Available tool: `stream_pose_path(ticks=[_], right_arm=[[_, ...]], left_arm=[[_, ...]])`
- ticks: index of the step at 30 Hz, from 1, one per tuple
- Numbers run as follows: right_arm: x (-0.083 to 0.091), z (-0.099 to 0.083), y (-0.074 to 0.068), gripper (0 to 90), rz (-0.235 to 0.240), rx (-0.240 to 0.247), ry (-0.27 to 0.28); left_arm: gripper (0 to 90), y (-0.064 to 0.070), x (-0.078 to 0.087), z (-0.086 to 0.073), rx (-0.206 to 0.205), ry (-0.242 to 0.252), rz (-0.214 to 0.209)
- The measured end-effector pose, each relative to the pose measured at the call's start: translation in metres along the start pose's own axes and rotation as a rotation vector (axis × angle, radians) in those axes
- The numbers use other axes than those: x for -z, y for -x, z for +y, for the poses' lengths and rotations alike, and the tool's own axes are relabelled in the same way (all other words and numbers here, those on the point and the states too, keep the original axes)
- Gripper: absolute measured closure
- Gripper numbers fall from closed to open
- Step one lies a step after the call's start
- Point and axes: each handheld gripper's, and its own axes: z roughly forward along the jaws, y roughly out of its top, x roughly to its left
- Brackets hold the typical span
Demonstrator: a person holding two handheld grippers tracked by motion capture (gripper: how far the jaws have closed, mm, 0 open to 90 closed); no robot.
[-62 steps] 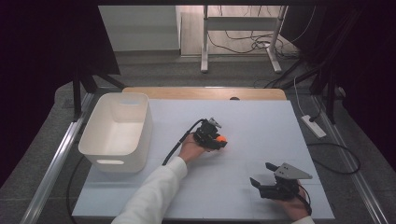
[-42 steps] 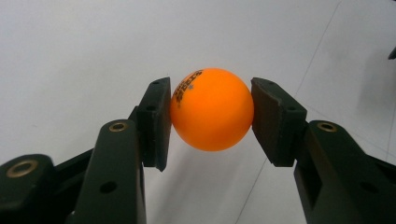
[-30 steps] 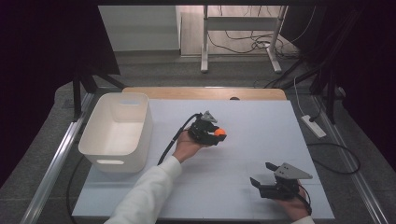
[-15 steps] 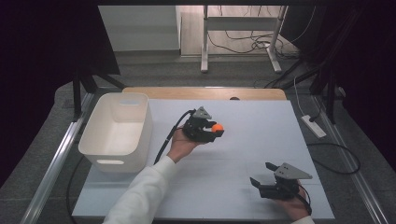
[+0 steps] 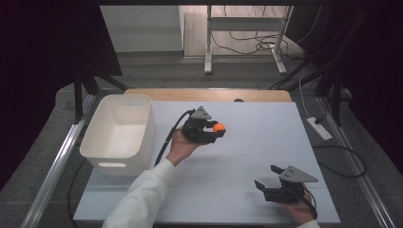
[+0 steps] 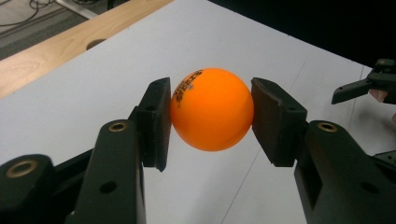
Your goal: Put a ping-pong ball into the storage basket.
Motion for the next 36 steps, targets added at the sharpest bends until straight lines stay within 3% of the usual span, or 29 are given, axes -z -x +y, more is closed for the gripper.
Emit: stream_pose_path(ticks=[11,26,36], right_arm=[[0.000,0.000,0.000,15.3,-0.001,0.003,0.001],[0.000,0.001,-0.002,15.3,0.011,0.006,0.004],[0.000,0.001,-0.002,15.3,0.013,0.003,0.005]], left_arm=[[50.7,0.001,0.012,0.004,-0.003,0.024,0.009],[50.6,0.001,0.045,0.010,-0.004,0.082,0.049],[50.6,0.002,0.051,0.015,-0.018,0.089,0.055]])
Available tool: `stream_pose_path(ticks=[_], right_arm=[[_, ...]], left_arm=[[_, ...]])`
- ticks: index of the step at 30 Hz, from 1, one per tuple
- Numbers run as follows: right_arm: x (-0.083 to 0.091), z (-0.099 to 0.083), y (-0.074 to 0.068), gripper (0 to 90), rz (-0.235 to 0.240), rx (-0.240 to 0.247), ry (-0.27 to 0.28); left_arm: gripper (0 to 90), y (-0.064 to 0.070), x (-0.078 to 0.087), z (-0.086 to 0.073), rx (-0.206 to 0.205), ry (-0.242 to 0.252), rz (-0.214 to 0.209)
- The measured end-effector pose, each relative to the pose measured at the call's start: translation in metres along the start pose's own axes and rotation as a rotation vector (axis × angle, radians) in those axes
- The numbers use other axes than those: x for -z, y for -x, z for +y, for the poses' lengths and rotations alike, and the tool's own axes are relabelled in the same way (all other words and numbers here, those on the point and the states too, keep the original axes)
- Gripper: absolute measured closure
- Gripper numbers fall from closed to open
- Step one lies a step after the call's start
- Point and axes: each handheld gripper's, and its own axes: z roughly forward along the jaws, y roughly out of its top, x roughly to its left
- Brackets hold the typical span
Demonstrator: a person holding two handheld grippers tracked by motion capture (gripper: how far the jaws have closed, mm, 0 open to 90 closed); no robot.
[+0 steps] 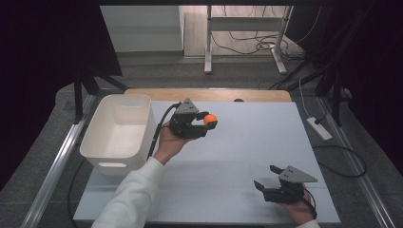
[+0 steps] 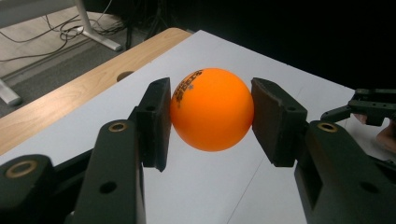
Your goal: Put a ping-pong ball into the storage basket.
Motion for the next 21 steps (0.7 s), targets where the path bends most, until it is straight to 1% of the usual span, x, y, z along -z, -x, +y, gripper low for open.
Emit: stream_pose_path(ticks=[4,9,17,21], right_arm=[[0.000,0.000,-0.001,15.3,-0.001,-0.002,-0.002],[0.001,0.000,0.000,15.3,-0.006,-0.002,-0.002],[0.000,0.000,0.000,15.3,-0.004,-0.004,-0.001],[0.000,0.000,0.000,15.3,-0.004,-0.005,0.000]], left_arm=[[50.6,0.000,0.002,0.004,-0.007,-0.002,0.005],[50.6,-0.001,0.007,0.007,-0.007,0.008,0.012],[50.6,-0.004,0.012,0.007,-0.004,0.007,0.028],[50.6,-0.008,0.017,0.006,0.002,0.004,0.046]])
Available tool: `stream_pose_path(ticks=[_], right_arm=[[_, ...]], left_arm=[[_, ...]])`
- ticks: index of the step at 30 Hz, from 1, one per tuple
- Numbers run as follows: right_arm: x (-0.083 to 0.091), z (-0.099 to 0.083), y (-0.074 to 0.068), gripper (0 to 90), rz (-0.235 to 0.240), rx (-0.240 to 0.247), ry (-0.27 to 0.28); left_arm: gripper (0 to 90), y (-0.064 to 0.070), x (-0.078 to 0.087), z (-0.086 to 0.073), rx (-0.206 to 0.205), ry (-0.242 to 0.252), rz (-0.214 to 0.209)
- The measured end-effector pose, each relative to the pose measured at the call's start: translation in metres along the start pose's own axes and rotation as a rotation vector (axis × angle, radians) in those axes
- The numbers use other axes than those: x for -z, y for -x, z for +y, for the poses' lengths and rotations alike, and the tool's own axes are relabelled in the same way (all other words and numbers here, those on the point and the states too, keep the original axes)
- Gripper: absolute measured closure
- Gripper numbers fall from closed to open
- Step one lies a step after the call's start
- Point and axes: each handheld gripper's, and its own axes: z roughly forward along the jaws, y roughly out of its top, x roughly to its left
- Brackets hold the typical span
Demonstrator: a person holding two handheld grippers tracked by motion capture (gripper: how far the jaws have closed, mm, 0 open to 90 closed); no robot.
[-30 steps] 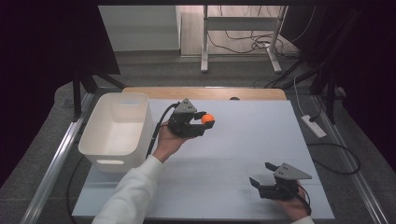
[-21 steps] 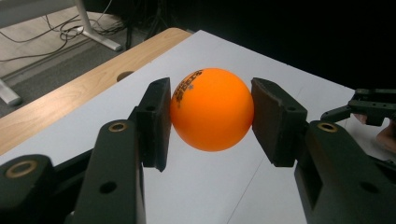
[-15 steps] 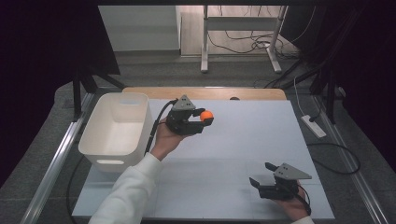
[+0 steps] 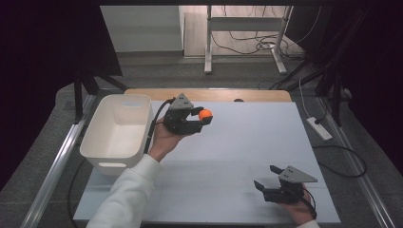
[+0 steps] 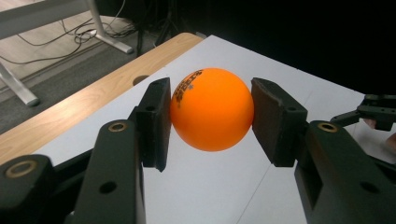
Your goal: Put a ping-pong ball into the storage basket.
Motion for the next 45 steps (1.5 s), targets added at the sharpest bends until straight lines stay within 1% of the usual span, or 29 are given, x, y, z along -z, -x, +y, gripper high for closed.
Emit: stream_pose_path(ticks=[8,12,17,24,30,32,35,36,45], right_arm=[[0.001,0.000,0.000,15.3,-0.006,-0.001,-0.001],[0.000,0.000,0.000,15.4,-0.005,-0.002,0.000],[0.000,0.000,0.001,15.4,-0.009,0.001,0.001],[0.000,0.000,0.001,15.4,-0.007,0.002,0.004],[0.000,0.001,0.001,15.4,-0.007,0.004,0.005],[-0.001,0.002,0.001,15.4,-0.008,0.006,0.003],[-0.001,0.001,0.002,15.4,-0.006,0.006,0.002],[-0.001,0.001,0.002,15.4,-0.007,0.005,0.003],[0.000,0.001,0.001,15.4,-0.008,0.006,0.002]], left_arm=[[50.5,-0.004,0.010,-0.001,-0.004,0.004,0.026],[50.5,-0.008,0.015,0.000,0.009,0.016,0.022],[50.6,-0.013,0.021,0.000,0.022,0.023,0.032],[50.5,-0.015,0.028,-0.001,0.020,0.024,0.049],[50.5,-0.021,0.034,-0.003,0.023,0.021,0.071],[50.5,-0.021,0.035,-0.004,0.022,0.022,0.073],[50.5,-0.026,0.040,-0.006,0.029,0.021,0.090],[50.5,-0.028,0.042,-0.007,0.034,0.022,0.093],[50.5,-0.033,0.051,-0.011,0.040,0.026,0.115]])
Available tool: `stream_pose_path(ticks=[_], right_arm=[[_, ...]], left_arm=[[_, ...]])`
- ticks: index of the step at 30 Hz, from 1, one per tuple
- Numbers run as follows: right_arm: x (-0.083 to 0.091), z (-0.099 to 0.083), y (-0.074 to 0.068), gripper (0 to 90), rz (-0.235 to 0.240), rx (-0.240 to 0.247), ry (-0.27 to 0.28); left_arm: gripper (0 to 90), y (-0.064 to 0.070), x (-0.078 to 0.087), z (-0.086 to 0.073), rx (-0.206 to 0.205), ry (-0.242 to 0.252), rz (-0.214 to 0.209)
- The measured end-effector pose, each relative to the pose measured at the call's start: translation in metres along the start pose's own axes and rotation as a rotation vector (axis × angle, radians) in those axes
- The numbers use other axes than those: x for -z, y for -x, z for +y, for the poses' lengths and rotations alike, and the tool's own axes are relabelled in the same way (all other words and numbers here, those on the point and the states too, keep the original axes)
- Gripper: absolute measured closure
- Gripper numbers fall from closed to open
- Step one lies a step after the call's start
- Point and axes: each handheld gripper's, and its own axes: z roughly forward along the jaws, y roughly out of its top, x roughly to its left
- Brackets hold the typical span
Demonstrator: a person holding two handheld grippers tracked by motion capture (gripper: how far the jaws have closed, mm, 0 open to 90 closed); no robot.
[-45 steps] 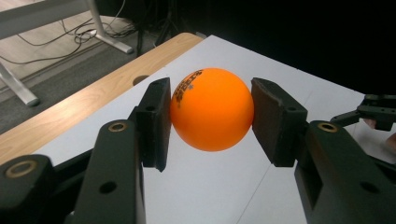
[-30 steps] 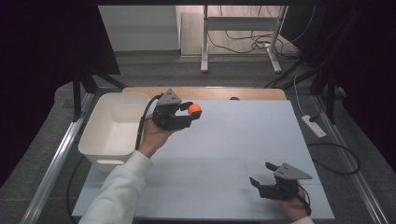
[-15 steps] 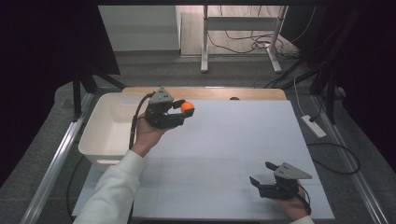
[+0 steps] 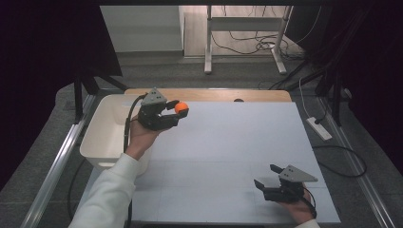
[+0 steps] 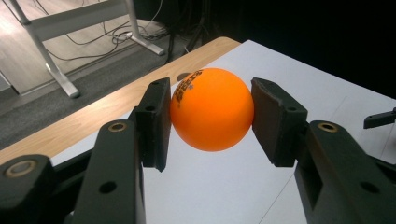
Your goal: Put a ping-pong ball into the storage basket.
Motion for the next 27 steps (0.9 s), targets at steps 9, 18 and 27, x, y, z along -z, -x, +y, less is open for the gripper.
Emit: stream_pose_path(ticks=[9,18,27], right_arm=[[0.000,0.000,0.000,15.4,-0.003,0.001,-0.001],[-0.001,0.000,0.000,15.4,-0.001,0.001,-0.001],[0.000,0.000,0.000,15.4,-0.001,0.003,-0.003]], left_arm=[[50.4,-0.008,0.007,-0.002,0.011,0.006,0.022],[50.4,-0.015,0.013,-0.004,0.025,0.013,0.043],[50.4,-0.030,0.018,-0.010,0.040,0.002,0.089]])
